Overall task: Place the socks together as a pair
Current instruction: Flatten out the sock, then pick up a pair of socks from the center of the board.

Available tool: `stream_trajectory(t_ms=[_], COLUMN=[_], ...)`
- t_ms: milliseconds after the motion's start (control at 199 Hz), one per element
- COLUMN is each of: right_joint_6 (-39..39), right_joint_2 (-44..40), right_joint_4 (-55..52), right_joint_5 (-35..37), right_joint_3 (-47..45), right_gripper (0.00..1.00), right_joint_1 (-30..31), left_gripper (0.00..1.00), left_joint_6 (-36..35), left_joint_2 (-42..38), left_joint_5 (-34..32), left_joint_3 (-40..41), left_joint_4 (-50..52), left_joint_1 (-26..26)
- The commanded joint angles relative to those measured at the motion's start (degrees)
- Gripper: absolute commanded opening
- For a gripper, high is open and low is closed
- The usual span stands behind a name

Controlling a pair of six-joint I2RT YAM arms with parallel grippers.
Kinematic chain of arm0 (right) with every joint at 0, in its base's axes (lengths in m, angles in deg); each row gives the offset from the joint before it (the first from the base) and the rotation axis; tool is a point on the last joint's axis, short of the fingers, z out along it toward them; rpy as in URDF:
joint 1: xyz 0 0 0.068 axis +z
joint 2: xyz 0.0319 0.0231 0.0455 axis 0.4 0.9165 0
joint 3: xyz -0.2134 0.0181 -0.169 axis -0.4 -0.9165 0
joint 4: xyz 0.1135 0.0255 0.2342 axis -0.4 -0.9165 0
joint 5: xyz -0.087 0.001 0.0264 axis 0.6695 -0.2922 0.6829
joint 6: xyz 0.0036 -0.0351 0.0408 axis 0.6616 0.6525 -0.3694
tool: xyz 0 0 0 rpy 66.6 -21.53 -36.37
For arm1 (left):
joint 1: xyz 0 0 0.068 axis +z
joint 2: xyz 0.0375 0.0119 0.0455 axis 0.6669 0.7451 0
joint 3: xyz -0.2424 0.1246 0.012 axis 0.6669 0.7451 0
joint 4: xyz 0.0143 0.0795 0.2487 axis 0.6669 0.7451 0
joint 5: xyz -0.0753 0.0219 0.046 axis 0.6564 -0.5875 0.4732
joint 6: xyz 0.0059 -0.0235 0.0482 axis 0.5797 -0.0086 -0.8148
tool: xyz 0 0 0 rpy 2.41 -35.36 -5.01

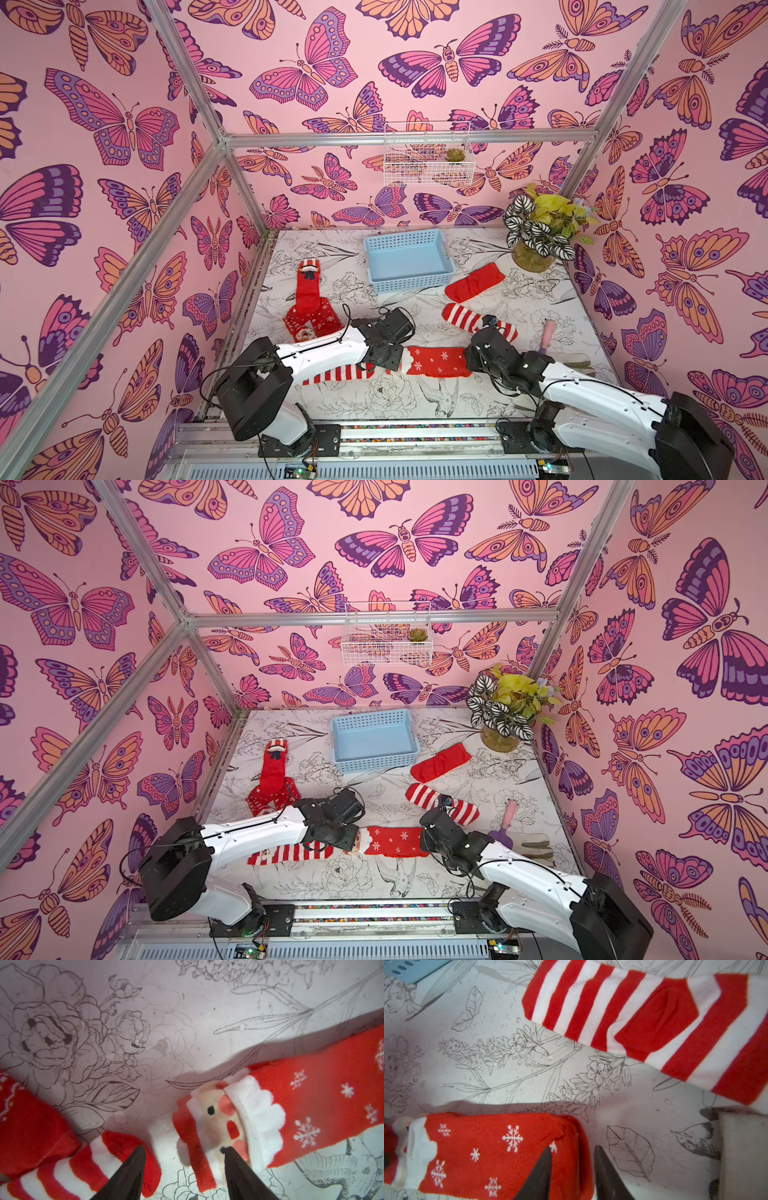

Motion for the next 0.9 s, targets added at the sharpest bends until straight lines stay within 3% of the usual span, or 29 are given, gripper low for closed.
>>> stream_trajectory(t_ms=[0, 176, 361, 627, 707, 898], right_joint_6=[-0.87, -1.76, -1.57, -2.39, -2.53, -2.64], right_joint_2=[-2.48, -4.48, -3.97, -1.54, -0.19, 3.03], right_joint_4=[-2.05, 2.55, 4.05, 5.97, 7.09, 8.22], right_joint_5=[0.16, -8.08, -10.22, -11.23, -11.7, -12.46], right_joint_3=[-0.93, -4.39, -5.1, -6.48, -6.76, -6.5], right_gripper=[0.47, 0.52, 0.55, 0.56, 0.56, 0.55], right_joint_1=[-1.36, -6.1, -6.22, -6.19, -6.23, -6.21], left_gripper=[0.69, 0.71, 0.76, 0.76, 0.74, 0.55], left_joint_6=[2.5, 5.01, 7.0, 9.19, 9.51, 10.75], left_joint_2=[-3.71, -6.36, -4.93, -3.81, -2.75, -0.12], left_joint_5=[-1.5, 4.83, 12.03, 15.36, 16.58, 18.6], left_joint_3=[2.34, 6.92, 10.73, 13.78, 14.2, 15.28], left_joint_4=[-1.95, -10.15, -16.04, -19.54, -20.57, -23.36], left_joint_1=[0.55, 1.89, 3.95, 4.43, 4.47, 4.43])
